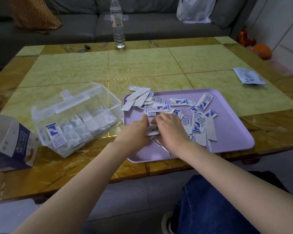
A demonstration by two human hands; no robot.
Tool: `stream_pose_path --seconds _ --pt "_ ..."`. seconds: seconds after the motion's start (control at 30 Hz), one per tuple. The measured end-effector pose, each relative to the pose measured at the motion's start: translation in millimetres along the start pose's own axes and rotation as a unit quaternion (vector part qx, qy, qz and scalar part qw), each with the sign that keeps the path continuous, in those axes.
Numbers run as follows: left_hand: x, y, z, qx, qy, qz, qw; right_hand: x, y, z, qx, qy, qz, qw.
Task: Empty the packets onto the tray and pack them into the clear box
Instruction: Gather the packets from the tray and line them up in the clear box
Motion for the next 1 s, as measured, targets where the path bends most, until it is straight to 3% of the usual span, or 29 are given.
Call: stream_pose_path --seconds 0.2,0.37,0.57,0.8,1.0 --pt "2 6 13 0.002 0.009 -0.005 1.000 -5 8 -7 -0.134 -0.021 0.008 0.991" --pt "4 6 15 0.002 0.014 -0.008 1.000 -3 8 -10 -0.163 -0.028 0.132 0.977" --pt "4 5 16 0.001 0.022 0.012 1.000 2 9 -10 -0.193 -0.048 0.166 0.966" --pt "4 17 21 0.020 0.036 -0.089 0.995 5 11 -13 -0.208 -0.049 0.116 0.970" --pt "6 15 22 -0.013 0.063 -0.110 0.992 9 7 -14 -0.219 -0.025 0.055 0.974"
Point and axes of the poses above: each hand's wrist, its own x-axis away from the middle knuckle, its own y-axis out of the back of the hand, z = x × y, the point moved 1 cm from there along -x, towards the middle knuckle, and after that the axes turned 2 degrees about -y, right-handed, at the moved point
